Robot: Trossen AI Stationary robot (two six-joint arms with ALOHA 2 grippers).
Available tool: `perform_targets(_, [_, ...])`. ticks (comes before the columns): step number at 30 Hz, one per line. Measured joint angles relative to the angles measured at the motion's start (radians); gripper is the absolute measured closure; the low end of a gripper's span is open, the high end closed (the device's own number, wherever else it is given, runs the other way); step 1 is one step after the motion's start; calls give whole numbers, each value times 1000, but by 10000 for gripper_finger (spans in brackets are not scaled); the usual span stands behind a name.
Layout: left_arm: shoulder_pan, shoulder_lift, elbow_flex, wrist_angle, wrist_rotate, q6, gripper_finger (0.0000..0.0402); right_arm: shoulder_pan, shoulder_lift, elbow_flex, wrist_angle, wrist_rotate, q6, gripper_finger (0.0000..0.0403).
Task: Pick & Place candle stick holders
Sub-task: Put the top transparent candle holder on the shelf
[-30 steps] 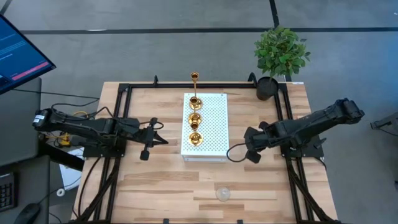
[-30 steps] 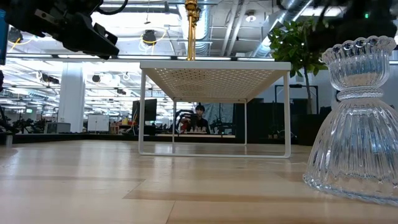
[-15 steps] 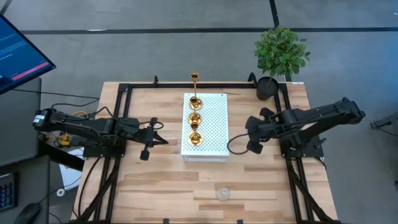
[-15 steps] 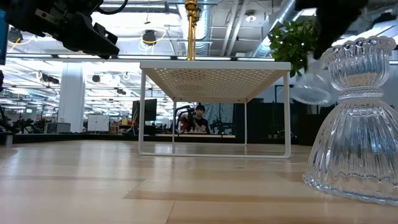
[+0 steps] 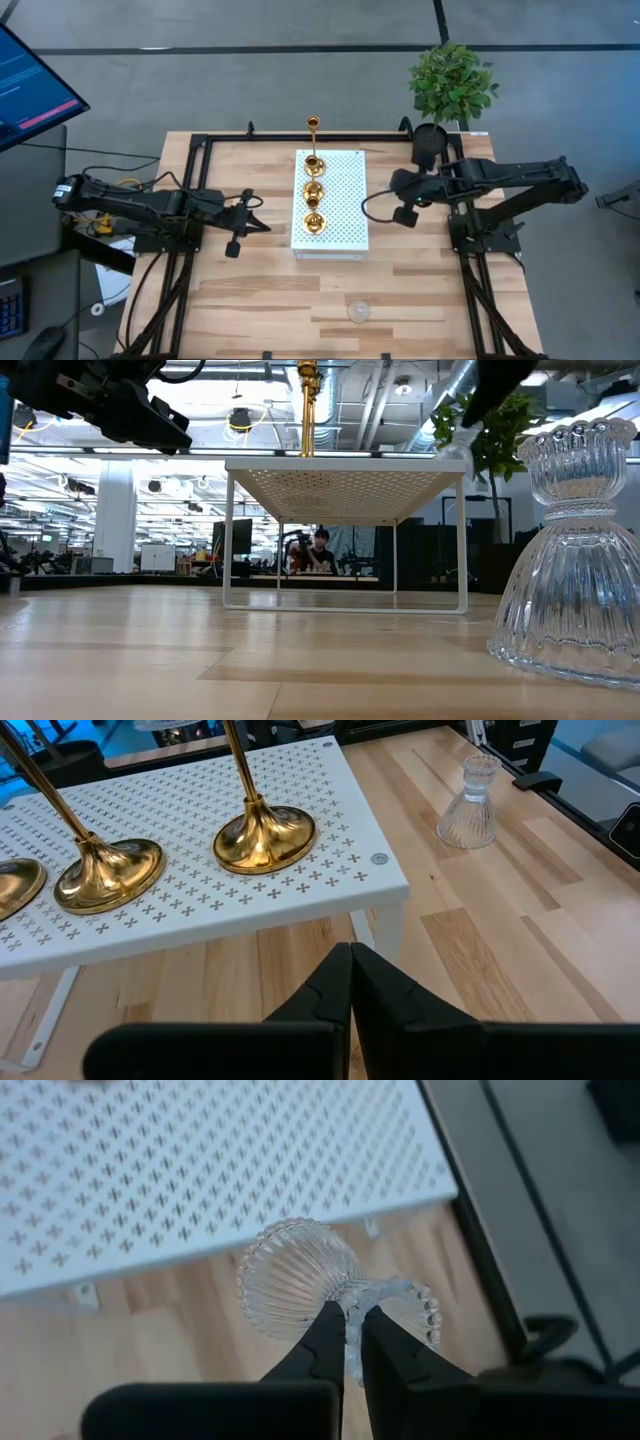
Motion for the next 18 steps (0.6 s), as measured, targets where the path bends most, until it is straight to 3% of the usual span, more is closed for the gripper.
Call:
perform_targets(9, [0,0,0,6,0,0,394,-53,132,33,119,-2,-217,399])
perform_targets(18, [0,0,0,8,0,0,394,-71,333,279,99,-8,-414,399])
